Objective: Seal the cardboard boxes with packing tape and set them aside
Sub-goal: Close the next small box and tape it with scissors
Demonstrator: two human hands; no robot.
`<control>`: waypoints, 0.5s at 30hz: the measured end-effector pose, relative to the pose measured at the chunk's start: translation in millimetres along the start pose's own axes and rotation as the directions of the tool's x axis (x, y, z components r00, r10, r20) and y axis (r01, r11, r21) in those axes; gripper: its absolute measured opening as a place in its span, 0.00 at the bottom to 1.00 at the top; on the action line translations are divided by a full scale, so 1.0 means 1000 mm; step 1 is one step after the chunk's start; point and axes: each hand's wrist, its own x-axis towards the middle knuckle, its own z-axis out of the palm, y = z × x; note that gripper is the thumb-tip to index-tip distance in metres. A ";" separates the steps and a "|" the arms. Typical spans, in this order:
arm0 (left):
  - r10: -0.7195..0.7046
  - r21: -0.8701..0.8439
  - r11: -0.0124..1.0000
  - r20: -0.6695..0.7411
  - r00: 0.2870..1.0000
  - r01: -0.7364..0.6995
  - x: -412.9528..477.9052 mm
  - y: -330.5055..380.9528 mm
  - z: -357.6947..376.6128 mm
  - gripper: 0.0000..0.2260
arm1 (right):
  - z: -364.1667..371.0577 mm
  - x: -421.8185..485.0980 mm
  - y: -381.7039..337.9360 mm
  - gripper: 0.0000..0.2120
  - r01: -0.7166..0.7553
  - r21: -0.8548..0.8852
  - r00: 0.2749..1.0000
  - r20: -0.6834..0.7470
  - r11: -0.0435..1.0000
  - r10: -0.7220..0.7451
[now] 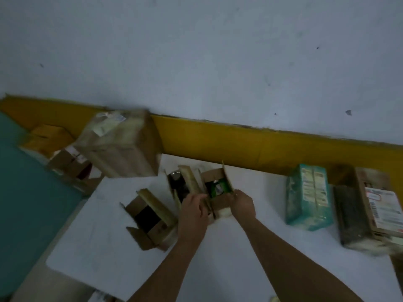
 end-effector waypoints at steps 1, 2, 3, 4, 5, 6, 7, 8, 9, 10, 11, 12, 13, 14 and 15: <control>0.012 -0.019 1.000 0.015 1.000 -0.012 -0.004 -0.005 -0.006 0.11 | 0.003 0.000 0.001 0.13 -0.030 0.023 0.999 -0.042 0.999 0.031; 0.013 -0.039 0.999 0.031 0.999 -0.012 -0.007 -0.008 -0.010 0.11 | 0.002 0.000 0.001 0.13 -0.064 0.036 0.995 -0.070 0.997 0.067; 0.016 -0.057 0.998 0.048 0.999 -0.013 -0.010 -0.011 -0.012 0.11 | 0.001 -0.001 0.001 0.13 -0.084 0.034 0.992 -0.088 0.996 0.087; 0.026 -0.075 0.997 0.063 0.998 -0.021 -0.013 -0.013 -0.014 0.11 | -0.002 -0.003 0.000 0.14 -0.091 0.033 0.990 -0.107 0.995 0.094; 0.036 -0.096 0.995 0.080 0.996 -0.028 -0.016 -0.013 -0.016 0.11 | -0.007 -0.007 -0.002 0.15 -0.090 0.038 0.988 -0.126 0.995 0.094; 0.051 -0.124 0.992 0.097 0.994 -0.039 -0.018 -0.011 -0.017 0.10 | -0.013 -0.013 -0.005 0.16 -0.083 0.051 0.985 -0.146 0.995 0.090; 0.055 -0.150 0.988 0.123 0.991 -0.036 -0.020 -0.008 -0.018 0.11 | -0.019 -0.021 -0.007 0.17 -0.071 0.072 0.984 -0.161 0.995 0.082; 0.050 -0.168 0.986 0.148 0.988 -0.025 -0.020 -0.004 -0.019 0.11 | -0.027 -0.030 -0.009 0.18 -0.051 0.096 0.982 -0.175 0.994 0.067; 0.027 -0.179 0.984 0.168 0.985 0.004 -0.019 0.003 -0.021 0.12 | -0.035 -0.039 -0.009 0.19 -0.024 0.122 0.980 -0.195 0.992 0.048; -0.004 -0.194 0.980 0.174 0.985 0.038 -0.018 0.010 -0.023 0.14 | -0.043 -0.049 -0.008 0.19 0.006 0.145 0.975 -0.221 0.989 0.027; -0.041 -0.208 0.975 0.168 0.985 0.075 -0.016 0.017 -0.025 0.18 | -0.051 -0.059 -0.007 0.19 0.038 0.163 0.969 -0.247 0.986 0.004; -0.063 -0.219 0.971 0.140 0.988 0.093 -0.014 0.025 -0.028 0.21 | -0.058 -0.070 -0.006 0.19 0.071 0.178 0.963 -0.268 0.981 -0.021; -0.077 -0.228 0.968 0.116 0.990 0.102 -0.013 0.033 -0.030 0.24 | -0.065 -0.081 -0.004 0.19 0.095 0.197 0.959 -0.282 0.976 -0.036; -0.089 -0.250 0.962 0.091 0.992 0.110 -0.014 0.041 -0.033 0.28 | -0.070 -0.093 -0.001 0.19 0.111 0.217 0.956 -0.292 0.970 -0.044; -0.122 -0.304 0.942 0.095 0.988 0.146 -0.015 0.049 -0.033 0.32 | -0.074 -0.106 0.002 0.19 0.117 0.240 0.954 -0.297 0.964 -0.042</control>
